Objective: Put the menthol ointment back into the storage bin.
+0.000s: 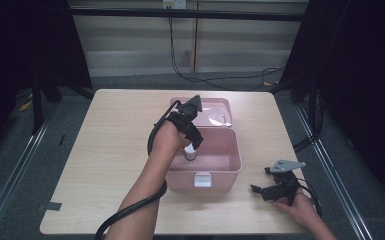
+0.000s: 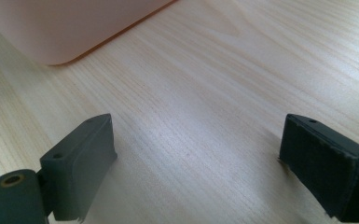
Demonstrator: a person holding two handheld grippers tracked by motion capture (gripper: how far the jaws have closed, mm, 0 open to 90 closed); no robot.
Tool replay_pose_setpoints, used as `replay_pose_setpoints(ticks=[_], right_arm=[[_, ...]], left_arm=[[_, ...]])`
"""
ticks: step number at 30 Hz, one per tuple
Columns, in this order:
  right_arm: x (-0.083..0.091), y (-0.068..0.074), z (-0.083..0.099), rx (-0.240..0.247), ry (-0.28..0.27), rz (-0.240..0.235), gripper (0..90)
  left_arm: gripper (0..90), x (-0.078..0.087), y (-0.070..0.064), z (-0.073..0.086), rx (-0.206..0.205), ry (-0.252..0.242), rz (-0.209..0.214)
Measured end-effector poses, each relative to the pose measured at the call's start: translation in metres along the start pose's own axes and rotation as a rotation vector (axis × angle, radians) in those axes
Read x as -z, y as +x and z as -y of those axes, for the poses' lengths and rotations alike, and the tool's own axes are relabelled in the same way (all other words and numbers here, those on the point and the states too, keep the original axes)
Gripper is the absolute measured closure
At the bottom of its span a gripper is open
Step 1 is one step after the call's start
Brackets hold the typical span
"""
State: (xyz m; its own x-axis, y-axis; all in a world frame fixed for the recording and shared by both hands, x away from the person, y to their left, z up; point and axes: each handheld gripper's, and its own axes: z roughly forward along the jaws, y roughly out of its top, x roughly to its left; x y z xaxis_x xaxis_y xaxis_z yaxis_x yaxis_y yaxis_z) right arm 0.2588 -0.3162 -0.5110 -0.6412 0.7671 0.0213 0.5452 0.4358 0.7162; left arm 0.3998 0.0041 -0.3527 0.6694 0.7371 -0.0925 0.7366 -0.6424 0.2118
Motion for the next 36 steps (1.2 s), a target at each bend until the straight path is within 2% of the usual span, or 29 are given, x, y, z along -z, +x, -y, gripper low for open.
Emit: replay_pose_setpoints(ticks=[6,12,17,19,27,36], right_arm=[[0.0,0.0,0.0,-0.001,0.0,0.0,9.6],[0.0,0.0,0.0,-0.003,0.001,0.0,9.6],[0.0,0.0,0.0,-0.002,0.001,0.0,9.6],[0.0,0.0,0.0,-0.001,0.0,0.0,9.6],[0.0,0.0,0.0,-0.001,0.0,0.0,9.6],[0.0,0.0,0.0,-0.001,0.0,0.0,9.6]], left_arm=[[19.8,0.008,-0.003,0.0,-0.012,0.002,0.018],[19.7,0.022,-0.006,0.0,-0.041,-0.006,0.01],[19.6,0.03,-0.008,0.002,-0.07,0.0,0.025],[19.6,0.034,-0.008,0.003,-0.074,-0.003,0.033],[19.3,0.043,-0.008,0.01,-0.122,-0.001,0.02],[19.4,0.057,-0.005,0.021,-0.171,-0.013,0.039]])
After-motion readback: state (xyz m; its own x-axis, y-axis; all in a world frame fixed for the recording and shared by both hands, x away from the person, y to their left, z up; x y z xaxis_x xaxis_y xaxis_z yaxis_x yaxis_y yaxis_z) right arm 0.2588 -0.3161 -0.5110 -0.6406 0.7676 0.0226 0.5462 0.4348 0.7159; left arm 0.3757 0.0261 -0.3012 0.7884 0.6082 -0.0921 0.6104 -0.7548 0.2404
